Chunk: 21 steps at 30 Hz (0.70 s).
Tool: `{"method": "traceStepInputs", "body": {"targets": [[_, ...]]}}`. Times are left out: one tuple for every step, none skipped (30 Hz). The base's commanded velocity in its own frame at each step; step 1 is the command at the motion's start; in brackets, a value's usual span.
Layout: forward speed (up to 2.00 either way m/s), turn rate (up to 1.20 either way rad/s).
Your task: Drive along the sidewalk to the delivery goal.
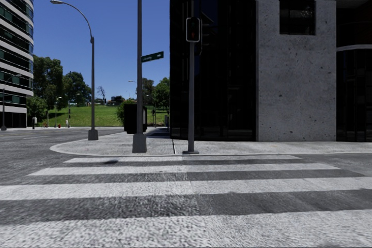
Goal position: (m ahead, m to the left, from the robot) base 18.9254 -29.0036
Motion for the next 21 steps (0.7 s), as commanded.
{"method": "traceStepInputs", "body": {"targets": [[1.32,0.0],[1.32,0.0],[1.32,0.0],[1.32,0.0],[1.32,-0.43],[1.32,-0.64],[1.32,-0.85],[1.32,-0.85],[1.32,-1.2],[1.32,-1.2],[1.32,-1.2],[1.32,-1.2],[1.32,-1.2],[1.32,-1.2],[1.32,-1.19],[1.32,-1.16],[1.32,-1.12],[1.32,-0.38],[1.32,-0.38],[1.32,-0.01],[1.32,0.0]]}}
